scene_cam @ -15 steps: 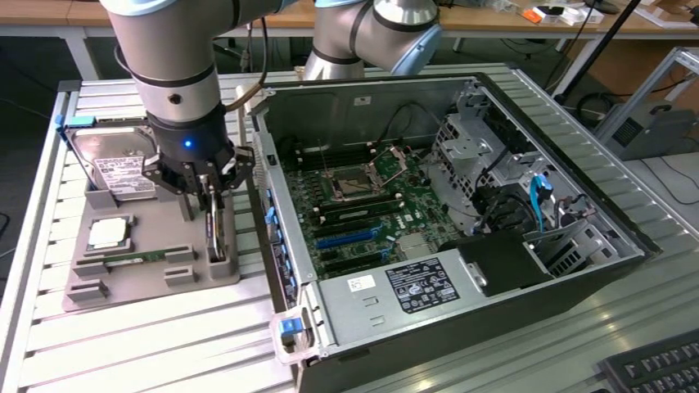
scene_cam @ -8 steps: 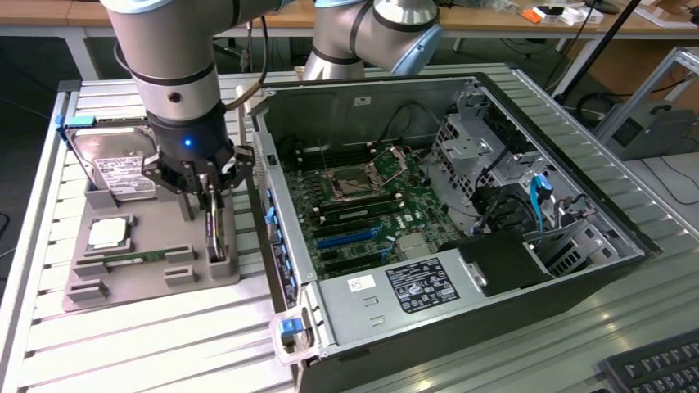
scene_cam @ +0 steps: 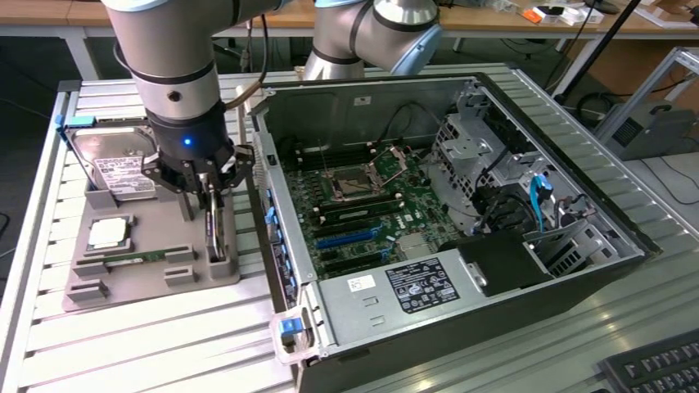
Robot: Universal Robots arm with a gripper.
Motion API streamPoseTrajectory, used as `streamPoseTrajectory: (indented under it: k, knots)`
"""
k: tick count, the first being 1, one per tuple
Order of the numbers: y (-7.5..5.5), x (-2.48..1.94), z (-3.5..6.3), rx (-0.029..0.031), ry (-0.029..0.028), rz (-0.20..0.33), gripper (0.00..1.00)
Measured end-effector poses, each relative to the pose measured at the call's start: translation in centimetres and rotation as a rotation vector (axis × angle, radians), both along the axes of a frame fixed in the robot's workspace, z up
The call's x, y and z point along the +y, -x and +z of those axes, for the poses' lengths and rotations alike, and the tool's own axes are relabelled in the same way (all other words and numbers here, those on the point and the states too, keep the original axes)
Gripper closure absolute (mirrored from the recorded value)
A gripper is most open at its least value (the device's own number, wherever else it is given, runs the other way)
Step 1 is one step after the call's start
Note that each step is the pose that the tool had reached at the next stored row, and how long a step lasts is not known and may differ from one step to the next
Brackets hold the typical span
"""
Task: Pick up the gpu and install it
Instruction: 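Pick up the gpu and move the gpu toward the slot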
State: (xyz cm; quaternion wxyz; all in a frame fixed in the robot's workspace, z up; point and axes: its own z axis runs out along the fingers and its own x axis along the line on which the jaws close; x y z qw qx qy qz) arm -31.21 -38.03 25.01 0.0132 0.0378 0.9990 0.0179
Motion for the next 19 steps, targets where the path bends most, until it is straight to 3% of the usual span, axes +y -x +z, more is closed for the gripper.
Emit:
streamPoseTrajectory:
  k: [19]
  knots:
    - [0.0, 0.0, 0.46, 0.0, 0.0, 0.0, 0.73]
